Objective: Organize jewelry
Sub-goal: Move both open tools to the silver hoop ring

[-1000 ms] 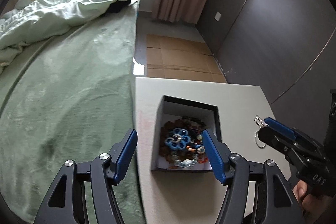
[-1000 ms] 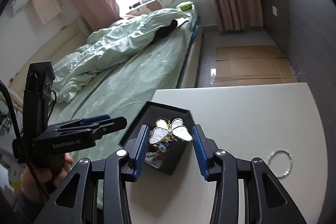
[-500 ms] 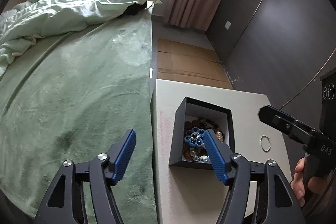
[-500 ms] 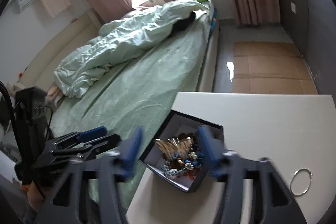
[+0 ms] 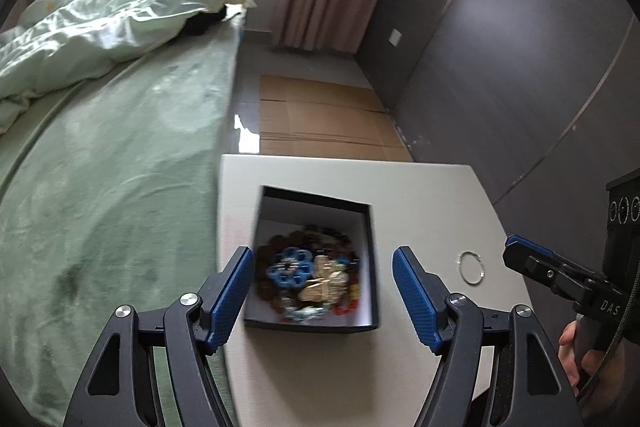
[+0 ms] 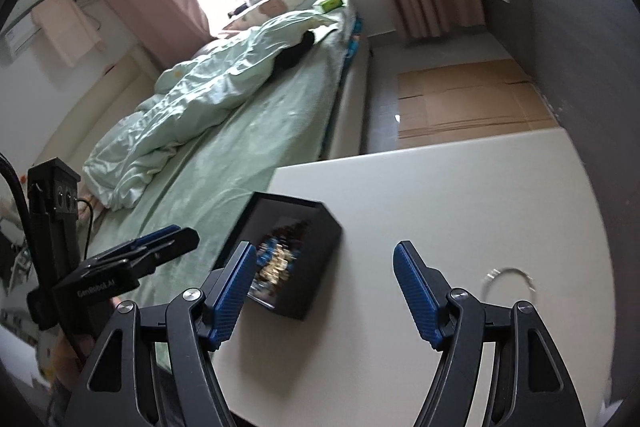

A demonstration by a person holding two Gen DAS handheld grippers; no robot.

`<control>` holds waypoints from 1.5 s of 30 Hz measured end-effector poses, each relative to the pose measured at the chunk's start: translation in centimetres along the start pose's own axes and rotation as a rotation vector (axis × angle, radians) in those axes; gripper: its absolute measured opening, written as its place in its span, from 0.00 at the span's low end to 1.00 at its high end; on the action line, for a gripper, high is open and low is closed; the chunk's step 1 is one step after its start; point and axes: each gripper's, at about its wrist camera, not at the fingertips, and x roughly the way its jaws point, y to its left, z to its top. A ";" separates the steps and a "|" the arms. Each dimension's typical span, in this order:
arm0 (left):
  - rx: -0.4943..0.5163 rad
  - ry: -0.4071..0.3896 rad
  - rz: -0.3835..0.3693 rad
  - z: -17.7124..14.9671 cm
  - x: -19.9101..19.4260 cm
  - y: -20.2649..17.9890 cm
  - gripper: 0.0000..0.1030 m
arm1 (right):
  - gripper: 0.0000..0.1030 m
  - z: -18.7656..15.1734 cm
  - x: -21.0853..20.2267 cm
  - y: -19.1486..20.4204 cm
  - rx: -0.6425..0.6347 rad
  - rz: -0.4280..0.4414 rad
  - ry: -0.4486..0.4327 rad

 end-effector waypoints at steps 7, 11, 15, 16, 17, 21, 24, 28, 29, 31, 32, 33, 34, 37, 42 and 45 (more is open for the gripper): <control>0.078 0.028 -0.035 0.1 2.2 -4.6 0.70 | 0.69 -1.0 -2.3 -5.0 0.097 -0.046 -0.010; 0.125 0.046 -0.056 0.0 3.4 -7.3 0.70 | 0.69 -1.6 -3.8 -7.8 0.153 -0.070 -0.023; 0.170 0.069 -0.077 -0.5 4.7 -9.9 0.70 | 0.69 -2.2 -4.9 -9.8 0.189 -0.092 -0.031; 0.180 0.075 -0.082 -0.6 5.0 -10.5 0.70 | 0.69 -2.3 -5.3 -10.4 0.197 -0.096 -0.032; 0.191 0.082 -0.086 -0.8 5.4 -11.1 0.70 | 0.69 -2.5 -5.4 -10.7 0.201 -0.099 -0.033; 0.230 0.104 -0.095 -1.3 6.6 -13.1 0.70 | 0.69 -3.3 -6.4 -12.4 0.223 -0.116 -0.036; 0.258 0.127 -0.102 -1.9 7.7 -14.6 0.70 | 0.69 -4.0 -7.0 -13.5 0.233 -0.130 -0.036; 0.299 0.149 -0.099 -3.0 9.4 -16.6 0.70 | 0.69 -5.1 -7.7 -14.6 0.235 -0.151 -0.037; 0.313 0.158 -0.100 -3.3 9.9 -17.1 0.70 | 0.69 -5.3 -7.8 -14.8 0.232 -0.158 -0.036; 0.335 0.172 -0.095 -3.8 10.8 -17.9 0.70 | 0.69 -5.8 -8.1 -15.1 0.225 -0.201 -0.040; 0.347 0.180 -0.092 -4.1 11.3 -18.3 0.70 | 0.74 -6.1 -8.4 -15.3 0.224 -0.237 -0.047; 0.361 0.189 -0.089 -4.4 11.9 -18.7 0.70 | 0.85 -6.4 -8.6 -15.6 0.224 -0.254 -0.052; 0.373 0.195 -0.088 -4.6 12.2 -19.0 0.70 | 0.89 -6.7 -8.8 -15.9 0.229 -0.267 -0.058; 0.395 0.211 -0.087 -5.1 13.3 -19.5 0.70 | 0.91 -7.4 -9.3 -16.8 0.254 -0.284 -0.054; 0.415 0.227 -0.091 -5.5 14.5 -20.2 0.70 | 0.91 -8.3 -9.8 -18.2 0.288 -0.281 -0.059; 0.427 0.225 -0.081 -5.6 15.2 -20.6 0.70 | 0.91 -8.8 -10.0 -18.6 0.301 -0.277 -0.063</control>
